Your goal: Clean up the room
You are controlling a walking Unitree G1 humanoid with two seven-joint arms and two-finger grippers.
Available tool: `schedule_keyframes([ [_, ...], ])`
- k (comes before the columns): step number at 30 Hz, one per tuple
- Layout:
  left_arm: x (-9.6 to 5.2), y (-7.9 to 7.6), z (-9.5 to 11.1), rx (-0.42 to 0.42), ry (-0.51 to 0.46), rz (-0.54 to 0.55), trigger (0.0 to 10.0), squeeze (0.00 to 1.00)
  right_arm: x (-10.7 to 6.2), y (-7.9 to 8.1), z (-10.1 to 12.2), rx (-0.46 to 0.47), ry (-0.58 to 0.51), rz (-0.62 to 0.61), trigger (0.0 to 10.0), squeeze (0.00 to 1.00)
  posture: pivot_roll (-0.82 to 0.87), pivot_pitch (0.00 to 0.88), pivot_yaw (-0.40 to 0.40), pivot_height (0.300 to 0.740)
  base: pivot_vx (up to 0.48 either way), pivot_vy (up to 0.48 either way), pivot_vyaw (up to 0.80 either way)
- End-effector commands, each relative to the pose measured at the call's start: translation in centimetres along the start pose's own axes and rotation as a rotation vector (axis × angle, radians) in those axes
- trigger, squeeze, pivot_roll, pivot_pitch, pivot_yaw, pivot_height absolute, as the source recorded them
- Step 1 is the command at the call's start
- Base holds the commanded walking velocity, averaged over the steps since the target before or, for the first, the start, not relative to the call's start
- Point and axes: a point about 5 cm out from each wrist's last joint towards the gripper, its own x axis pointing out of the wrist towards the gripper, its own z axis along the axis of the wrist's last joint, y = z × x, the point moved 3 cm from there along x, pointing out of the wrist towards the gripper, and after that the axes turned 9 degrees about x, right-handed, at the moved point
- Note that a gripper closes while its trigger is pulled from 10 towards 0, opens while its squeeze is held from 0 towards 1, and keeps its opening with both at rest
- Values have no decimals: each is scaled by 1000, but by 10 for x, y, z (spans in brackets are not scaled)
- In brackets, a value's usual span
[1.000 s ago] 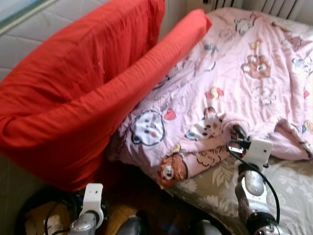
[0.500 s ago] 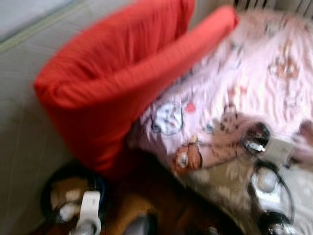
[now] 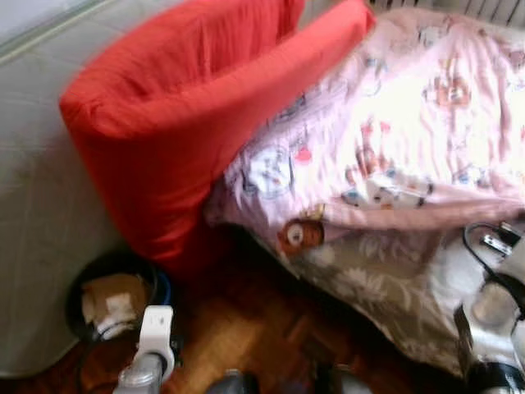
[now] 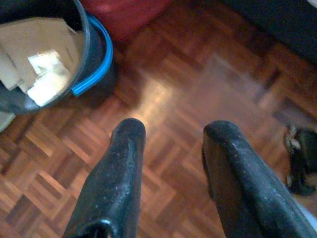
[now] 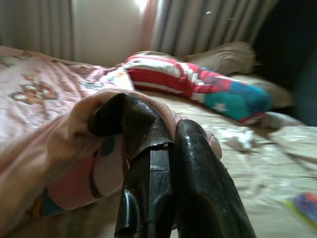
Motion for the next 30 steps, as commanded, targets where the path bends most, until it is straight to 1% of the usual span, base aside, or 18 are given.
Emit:
schedule_keyframes([
  [1, -4, 4, -15, 8, 51, 2, 10000, 0, -1, -4, 3, -5, -13, -24, 10000, 0, -1, 232, 96, 740, -266, 0, 0],
  [13, -4, 2, -15, 9, 49, -2, 10000, 0, -1, -9, 8, -15, -31, -46, 10000, 0, -3, 234, 93, 740, -266, 0, 0],
  [18, -4, 1, -15, 8, 51, -3, 10000, 0, -1, -14, 12, -21, -42, -79, 10000, 0, -6, 234, 93, 740, -266, 0, 0],
  [24, -4, 0, -16, 10, 53, -6, 10000, 0, -4, -16, 12, -22, -39, -82, 10000, 0, -8, 233, 93, 740, -266, 0, 0],
  [30, -4, 0, -17, 12, 54, -8, 10000, 0, -8, -28, 6, -34, -9, -126, 10000, 0, -9, 232, 94, 740, -266, 0, 0],
])
